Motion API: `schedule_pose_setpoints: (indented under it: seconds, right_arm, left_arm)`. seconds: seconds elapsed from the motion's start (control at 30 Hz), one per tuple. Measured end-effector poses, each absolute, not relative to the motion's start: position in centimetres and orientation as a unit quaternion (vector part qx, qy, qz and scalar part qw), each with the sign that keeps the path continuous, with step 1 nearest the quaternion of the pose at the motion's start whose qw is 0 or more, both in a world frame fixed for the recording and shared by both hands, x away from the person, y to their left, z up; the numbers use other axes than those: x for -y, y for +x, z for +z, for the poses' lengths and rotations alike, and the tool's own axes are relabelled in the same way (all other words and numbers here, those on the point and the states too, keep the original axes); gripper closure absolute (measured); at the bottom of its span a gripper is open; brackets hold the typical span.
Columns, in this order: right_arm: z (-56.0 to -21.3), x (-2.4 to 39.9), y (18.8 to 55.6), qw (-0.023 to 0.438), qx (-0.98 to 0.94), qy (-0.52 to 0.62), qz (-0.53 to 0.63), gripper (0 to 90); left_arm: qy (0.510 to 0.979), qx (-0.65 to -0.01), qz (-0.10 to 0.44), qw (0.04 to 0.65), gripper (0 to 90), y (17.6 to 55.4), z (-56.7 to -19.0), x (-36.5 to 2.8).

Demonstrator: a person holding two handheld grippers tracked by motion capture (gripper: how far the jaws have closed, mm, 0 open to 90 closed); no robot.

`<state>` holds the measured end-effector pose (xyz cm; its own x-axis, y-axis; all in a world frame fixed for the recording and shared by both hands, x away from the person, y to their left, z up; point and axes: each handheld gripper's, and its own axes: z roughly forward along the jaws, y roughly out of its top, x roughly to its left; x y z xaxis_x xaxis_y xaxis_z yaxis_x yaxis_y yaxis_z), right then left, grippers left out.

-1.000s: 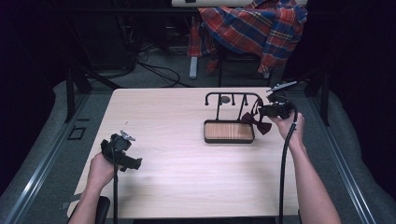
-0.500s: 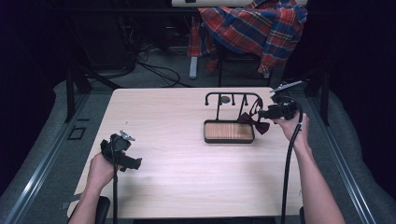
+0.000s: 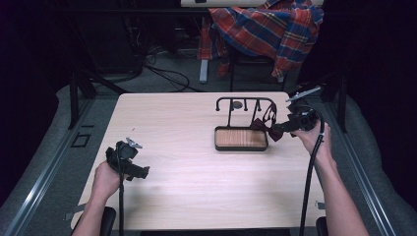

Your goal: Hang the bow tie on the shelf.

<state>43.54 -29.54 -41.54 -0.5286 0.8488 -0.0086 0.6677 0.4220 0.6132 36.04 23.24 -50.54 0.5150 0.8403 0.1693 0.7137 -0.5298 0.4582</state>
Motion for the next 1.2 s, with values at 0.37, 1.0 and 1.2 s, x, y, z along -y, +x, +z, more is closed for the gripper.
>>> schedule_pose_setpoints:
  seconds: [0.37,1.0,1.2]
  right_arm:
    - [-42.4,28.7,41.9,0.134,-0.837,0.456,0.271,14.2]
    - [-44.5,28.9,37.4,0.132,-0.849,0.444,0.253,14.0]
    - [-45.6,28.9,36.4,0.119,-0.853,0.444,0.245,14.1]
  left_arm:
    - [0.853,-0.457,0.187,0.17,0.1,36.0,-50.5,-23.3]
    - [0.852,-0.458,0.188,0.169,0.1,36.0,-50.5,-23.4]
    - [0.853,-0.457,0.187,0.17,0.1,36.0,-50.5,-23.3]
